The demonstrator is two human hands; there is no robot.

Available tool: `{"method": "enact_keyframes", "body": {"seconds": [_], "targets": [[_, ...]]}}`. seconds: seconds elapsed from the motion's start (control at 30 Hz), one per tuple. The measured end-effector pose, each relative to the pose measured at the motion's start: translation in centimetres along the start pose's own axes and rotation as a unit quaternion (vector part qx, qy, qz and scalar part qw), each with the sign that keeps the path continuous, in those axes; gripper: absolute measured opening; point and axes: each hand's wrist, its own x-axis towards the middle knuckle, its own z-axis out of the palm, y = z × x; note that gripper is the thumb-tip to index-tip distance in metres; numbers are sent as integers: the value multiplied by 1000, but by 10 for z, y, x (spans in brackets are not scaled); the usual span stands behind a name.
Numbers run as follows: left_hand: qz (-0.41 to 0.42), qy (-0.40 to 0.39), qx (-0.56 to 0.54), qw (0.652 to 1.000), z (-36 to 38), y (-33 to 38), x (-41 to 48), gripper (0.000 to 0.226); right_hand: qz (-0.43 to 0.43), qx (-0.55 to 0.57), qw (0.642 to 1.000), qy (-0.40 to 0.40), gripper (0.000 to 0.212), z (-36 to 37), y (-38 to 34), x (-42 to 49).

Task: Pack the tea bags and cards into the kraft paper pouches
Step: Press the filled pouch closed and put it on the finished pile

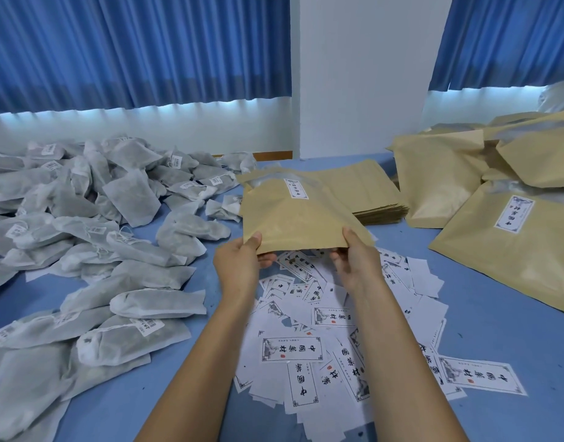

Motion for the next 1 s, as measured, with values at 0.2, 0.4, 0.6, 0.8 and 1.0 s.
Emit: {"method": "enact_keyframes", "body": {"seconds": [0.2, 0.4, 0.6, 0.8, 1.0], "targets": [[-44, -75, 20, 996, -3, -3, 4, 12, 3, -202, 979, 29, 12, 0, 2, 4], [8, -149, 21, 989, 34, 21, -8, 31, -126, -250, 960, -23, 36, -24, -45, -15], [59, -246, 21, 967, 141, 51, -51, 67, -212, -124, 965, 88, 42, -94, -121, -35], [-7, -351, 20, 936, 244, 37, -116, 70, -259, 42, 938, 224, 37, -181, -170, -55], [-38, -455, -2, 890, 324, 29, -179, 55, -341, 162, 872, 311, 38, -247, -227, -63]]}}
